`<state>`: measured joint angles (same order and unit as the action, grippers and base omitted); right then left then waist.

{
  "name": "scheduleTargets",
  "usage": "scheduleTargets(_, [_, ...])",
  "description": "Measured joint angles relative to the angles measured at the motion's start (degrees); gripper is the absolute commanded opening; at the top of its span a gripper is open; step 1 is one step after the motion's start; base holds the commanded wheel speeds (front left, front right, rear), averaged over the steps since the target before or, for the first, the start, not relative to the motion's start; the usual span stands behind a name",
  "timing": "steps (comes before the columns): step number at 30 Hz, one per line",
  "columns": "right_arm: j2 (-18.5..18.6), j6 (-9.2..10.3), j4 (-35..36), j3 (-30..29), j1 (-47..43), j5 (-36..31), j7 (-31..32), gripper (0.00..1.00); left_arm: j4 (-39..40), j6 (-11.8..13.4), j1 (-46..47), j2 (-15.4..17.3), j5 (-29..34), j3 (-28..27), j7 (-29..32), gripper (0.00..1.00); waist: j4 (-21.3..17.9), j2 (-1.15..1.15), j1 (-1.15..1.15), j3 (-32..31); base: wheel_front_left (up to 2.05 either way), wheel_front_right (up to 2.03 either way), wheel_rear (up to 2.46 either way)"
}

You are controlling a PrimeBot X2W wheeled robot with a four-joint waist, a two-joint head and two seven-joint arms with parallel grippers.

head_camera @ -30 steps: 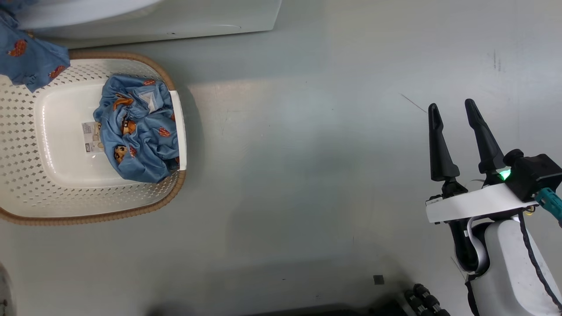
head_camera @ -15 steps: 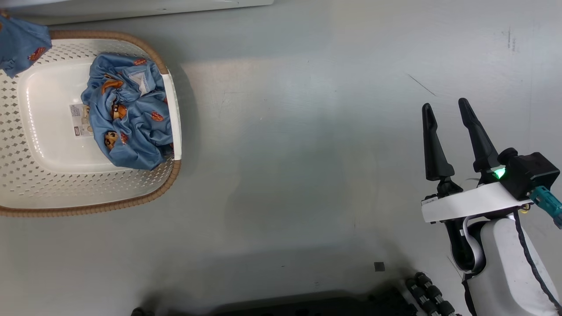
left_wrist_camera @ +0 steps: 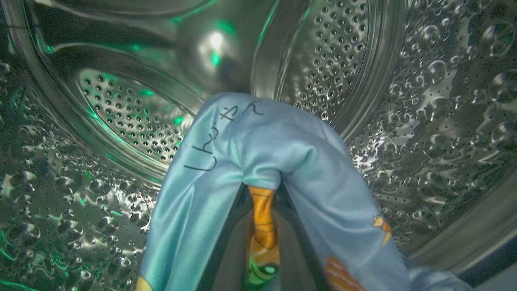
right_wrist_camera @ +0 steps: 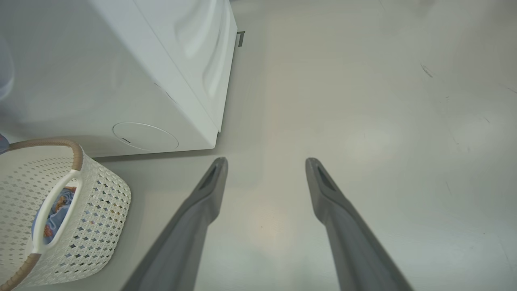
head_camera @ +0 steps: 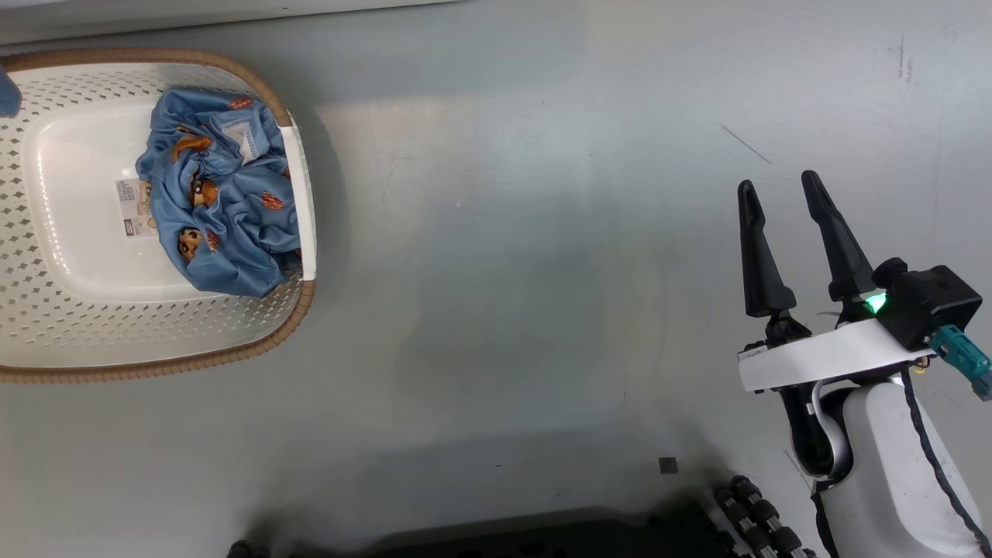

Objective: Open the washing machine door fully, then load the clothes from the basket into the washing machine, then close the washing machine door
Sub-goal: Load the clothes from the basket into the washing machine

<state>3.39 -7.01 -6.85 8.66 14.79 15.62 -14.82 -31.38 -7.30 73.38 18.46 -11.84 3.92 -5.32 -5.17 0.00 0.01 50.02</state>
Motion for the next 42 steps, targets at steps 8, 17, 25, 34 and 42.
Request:
scheduleTargets(8, [0.0,0.00,0.0,-0.1,0.0,0.0,0.0,1.00,1.8,0.0,2.8,1.0,1.8,1.2,-10.2,0.00,-0.4,0.00,0.00,0.1,0.00,0.00,0.00])
scheduleTargets(17, [-0.1,0.00,-0.4,0.1,0.1,0.6,0.0,1.00,-3.0,0.0,3.0,0.4,1.3,-0.1,-9.4,1.00,-0.5,0.00,0.00,-0.2,0.00,0.00,0.00])
scheduleTargets(25, [-0.1,0.00,-0.4,-0.1,0.5,0.6,0.0,1.00,-6.2,0.0,2.9,-1.1,0.0,-0.4,-9.4,1.00,-0.1,0.00,0.00,-0.7,0.00,0.00,0.00])
scheduleTargets(34, [-0.1,0.00,-0.6,-0.8,1.2,0.6,0.0,1.00,-8.0,0.0,2.0,-1.6,-0.1,-0.1,-9.4,1.00,0.7,0.00,0.00,-1.9,0.00,0.00,0.00])
scheduleTargets(42, [-0.1,0.00,-1.0,-0.9,1.4,0.6,0.0,1.00,-7.8,0.0,-0.2,-2.9,-0.1,-0.3,-9.4,1.00,1.5,0.00,0.00,-4.0,0.00,0.00,0.00])
